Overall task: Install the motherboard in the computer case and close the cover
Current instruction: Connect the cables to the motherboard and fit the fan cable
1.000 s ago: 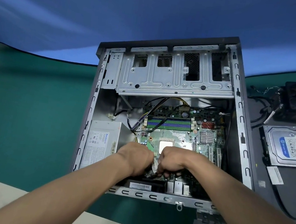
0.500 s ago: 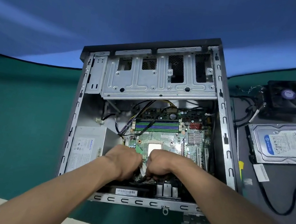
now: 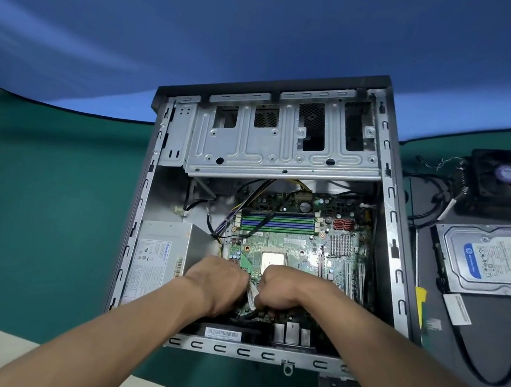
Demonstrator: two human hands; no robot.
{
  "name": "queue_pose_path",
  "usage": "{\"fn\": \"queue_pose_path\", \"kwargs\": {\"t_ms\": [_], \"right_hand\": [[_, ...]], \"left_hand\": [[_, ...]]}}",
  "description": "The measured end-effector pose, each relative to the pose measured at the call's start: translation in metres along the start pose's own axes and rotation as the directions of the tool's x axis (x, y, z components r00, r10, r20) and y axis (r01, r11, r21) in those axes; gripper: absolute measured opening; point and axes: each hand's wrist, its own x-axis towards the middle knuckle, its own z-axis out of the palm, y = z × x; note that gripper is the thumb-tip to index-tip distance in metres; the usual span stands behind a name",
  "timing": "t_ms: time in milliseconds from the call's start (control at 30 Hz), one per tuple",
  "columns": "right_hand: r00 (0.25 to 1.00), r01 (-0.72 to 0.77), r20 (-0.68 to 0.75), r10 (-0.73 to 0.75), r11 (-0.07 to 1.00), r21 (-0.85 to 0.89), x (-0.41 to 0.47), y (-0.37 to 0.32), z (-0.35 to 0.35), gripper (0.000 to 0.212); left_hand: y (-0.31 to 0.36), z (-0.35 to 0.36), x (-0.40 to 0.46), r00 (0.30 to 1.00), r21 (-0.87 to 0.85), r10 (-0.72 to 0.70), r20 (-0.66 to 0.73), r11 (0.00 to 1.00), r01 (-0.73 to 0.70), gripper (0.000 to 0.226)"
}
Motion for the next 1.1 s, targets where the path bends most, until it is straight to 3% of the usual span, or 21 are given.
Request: {"fn": "queue_pose_path", "kwargs": {"t_ms": [1100], "right_hand": [[1.000,-0.007,-0.013,0.006,1.000,-0.003,0.003,-0.003,-0.002,0.009]], "left_hand": [[0.006,0.011,0.005,0.999,0.081,-0.041,-0.019,0.996,0.042,0.024]]}}
